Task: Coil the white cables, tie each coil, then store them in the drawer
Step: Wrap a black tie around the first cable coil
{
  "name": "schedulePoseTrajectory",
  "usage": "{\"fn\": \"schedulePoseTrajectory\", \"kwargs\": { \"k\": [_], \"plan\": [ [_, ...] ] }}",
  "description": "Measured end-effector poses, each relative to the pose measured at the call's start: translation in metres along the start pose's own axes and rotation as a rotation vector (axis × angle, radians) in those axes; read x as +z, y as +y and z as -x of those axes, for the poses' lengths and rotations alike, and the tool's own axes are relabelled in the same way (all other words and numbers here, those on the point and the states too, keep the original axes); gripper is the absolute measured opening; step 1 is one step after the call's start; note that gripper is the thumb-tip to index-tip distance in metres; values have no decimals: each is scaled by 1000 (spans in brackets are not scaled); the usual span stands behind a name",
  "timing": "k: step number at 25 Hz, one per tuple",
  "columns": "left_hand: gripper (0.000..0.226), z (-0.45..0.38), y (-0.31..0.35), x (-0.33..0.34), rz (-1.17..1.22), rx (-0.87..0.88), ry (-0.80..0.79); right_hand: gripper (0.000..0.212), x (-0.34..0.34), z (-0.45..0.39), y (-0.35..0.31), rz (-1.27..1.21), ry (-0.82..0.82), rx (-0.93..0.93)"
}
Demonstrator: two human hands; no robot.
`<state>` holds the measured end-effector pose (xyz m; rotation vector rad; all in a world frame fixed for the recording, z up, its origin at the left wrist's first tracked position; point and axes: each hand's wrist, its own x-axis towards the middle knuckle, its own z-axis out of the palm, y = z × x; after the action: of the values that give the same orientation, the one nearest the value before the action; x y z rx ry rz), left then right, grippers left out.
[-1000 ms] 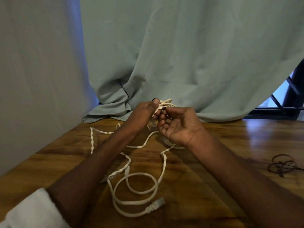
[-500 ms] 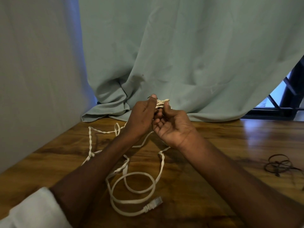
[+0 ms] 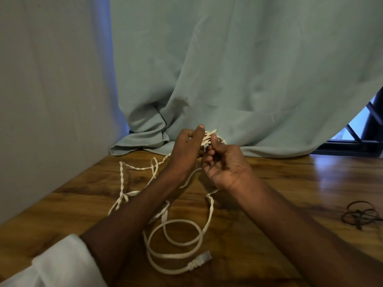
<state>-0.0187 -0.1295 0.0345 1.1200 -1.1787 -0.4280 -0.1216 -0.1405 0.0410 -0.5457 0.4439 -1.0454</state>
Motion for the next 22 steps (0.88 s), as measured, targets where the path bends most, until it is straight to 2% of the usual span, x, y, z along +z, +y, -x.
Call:
{"fn": "schedulePoseTrajectory", "kwargs": {
  "k": [2,6,10,12,15,22],
  "plan": [
    [34,-4,-1,0,65,-38,22,8,2,0,3,1,-14,6],
    [44,-9,-1,-2,205,-105,25,2,1,0,2,6,-94,17],
    [25,-3,0,-4,206,43,21,8,0,0,0,16,-167,52],
    [24,-2,0,-1,256,54,5,10,1,0,0,-10,-168,34],
    [32,-1,2,5,336,-59,14,12,1,0,-1,-49,-157,16],
    [20,2,4,-1,403,-34,87,6,0,2,2,156,-133,20]
  ]
}}
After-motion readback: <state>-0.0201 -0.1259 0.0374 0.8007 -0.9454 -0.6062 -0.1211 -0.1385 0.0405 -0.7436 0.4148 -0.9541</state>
